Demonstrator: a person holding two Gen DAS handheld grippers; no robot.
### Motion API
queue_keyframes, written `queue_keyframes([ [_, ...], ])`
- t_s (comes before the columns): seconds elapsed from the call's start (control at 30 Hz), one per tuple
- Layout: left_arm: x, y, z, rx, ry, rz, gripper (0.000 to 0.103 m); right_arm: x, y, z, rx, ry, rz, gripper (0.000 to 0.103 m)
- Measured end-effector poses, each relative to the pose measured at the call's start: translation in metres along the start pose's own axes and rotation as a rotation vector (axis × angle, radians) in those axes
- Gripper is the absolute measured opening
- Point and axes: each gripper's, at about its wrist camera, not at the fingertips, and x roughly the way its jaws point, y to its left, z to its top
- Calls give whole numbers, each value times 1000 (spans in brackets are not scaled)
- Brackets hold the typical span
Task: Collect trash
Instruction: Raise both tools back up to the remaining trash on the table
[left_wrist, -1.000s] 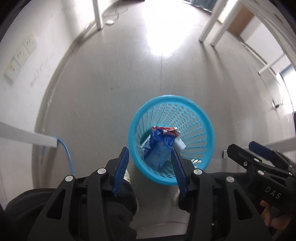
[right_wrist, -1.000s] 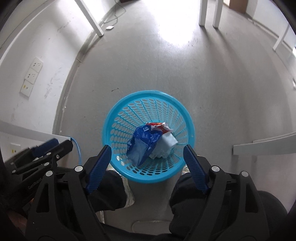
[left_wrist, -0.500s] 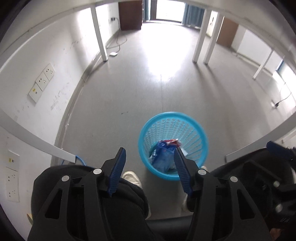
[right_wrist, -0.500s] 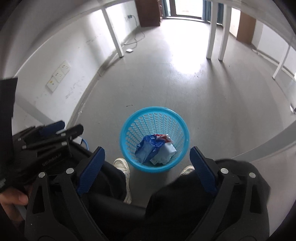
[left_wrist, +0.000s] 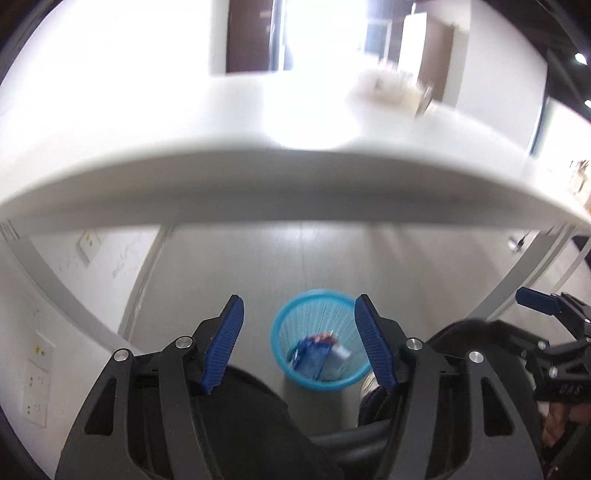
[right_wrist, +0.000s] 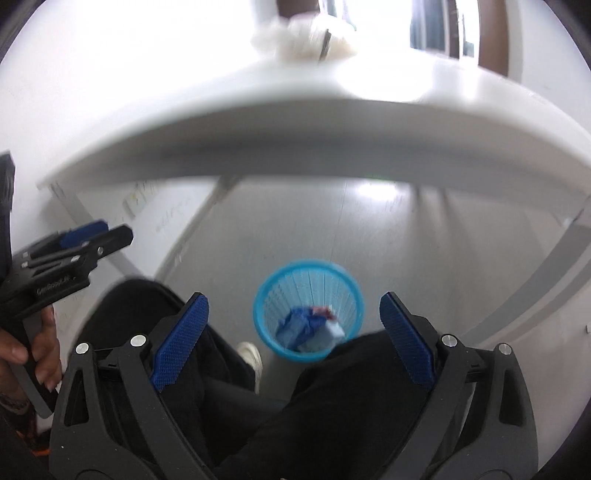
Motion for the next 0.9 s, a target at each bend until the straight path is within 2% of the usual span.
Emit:
queue_keyframes([
  [0.2,-32,-6,24,35,-99,-73,66,-40,5,30,-20,-128,0,89],
  [0.37,-46,-6,56,44,-192,-64,70,-53,3,58,-25,-195,-15,89],
  [0.5,-53,-8,86,32,-249,-59,72,-50,2,85,-31,-222,-15,89],
  [0.67,-54,-10,130,-3,-294,-87,73,-41,2,123,-46,-255,-34,89],
  [0.9,-36,-20,174,-3,-312,-89,74,-14,-5,162,-25,-228,-25,89],
])
